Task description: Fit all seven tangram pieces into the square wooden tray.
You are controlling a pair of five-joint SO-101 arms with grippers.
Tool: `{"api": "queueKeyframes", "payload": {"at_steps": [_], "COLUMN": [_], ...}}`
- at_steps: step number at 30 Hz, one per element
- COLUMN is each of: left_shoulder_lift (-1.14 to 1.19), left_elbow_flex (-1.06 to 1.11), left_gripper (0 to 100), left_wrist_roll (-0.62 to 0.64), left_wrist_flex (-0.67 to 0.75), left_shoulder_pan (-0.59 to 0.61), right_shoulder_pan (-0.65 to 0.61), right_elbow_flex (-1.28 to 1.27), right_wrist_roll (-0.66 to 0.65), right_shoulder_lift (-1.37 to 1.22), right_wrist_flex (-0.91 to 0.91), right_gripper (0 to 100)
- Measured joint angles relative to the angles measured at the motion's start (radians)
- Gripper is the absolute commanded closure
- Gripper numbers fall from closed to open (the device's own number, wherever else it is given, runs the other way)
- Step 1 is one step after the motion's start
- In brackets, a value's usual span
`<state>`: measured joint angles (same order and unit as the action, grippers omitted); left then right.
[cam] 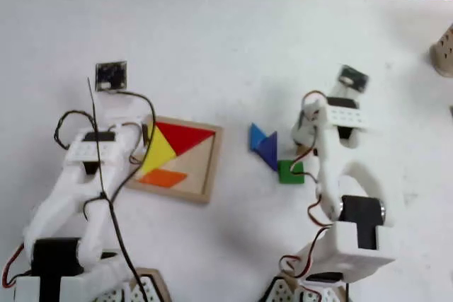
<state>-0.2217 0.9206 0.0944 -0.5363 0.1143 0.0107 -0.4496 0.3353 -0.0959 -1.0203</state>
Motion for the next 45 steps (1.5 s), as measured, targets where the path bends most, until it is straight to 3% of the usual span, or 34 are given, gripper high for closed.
{"api": "queueKeyframes", "payload": {"at_steps": [8,14,25,37,45], "left_shoulder_lift": [0.000,0.000,0.005,0.005,0.005], "left_elbow_flex": [0.000,0.000,-0.026,-0.026,-0.026], "left_gripper": [92,92,92,92,92], "left_wrist_roll": [0.000,0.000,0.003,0.002,0.002], "left_wrist_flex": [0.000,0.000,0.002,0.002,0.002], "left_shoulder_pan": [0.000,0.035,0.183,0.186,0.186], "right_shoulder_pan": [-0.078,-0.262,-0.552,-0.689,-0.773], "right_elbow_flex": [0.000,0.000,0.000,-0.144,-0.238], "right_wrist_roll": [-0.144,-0.385,-0.592,-0.977,-1.066], "right_shoulder_lift": [0.172,0.278,0.334,0.336,0.336], "right_wrist_flex": [-0.078,-0.143,-0.141,0.094,0.269], "right_gripper": [98.1,98.1,98.1,98.1,98.1]}}
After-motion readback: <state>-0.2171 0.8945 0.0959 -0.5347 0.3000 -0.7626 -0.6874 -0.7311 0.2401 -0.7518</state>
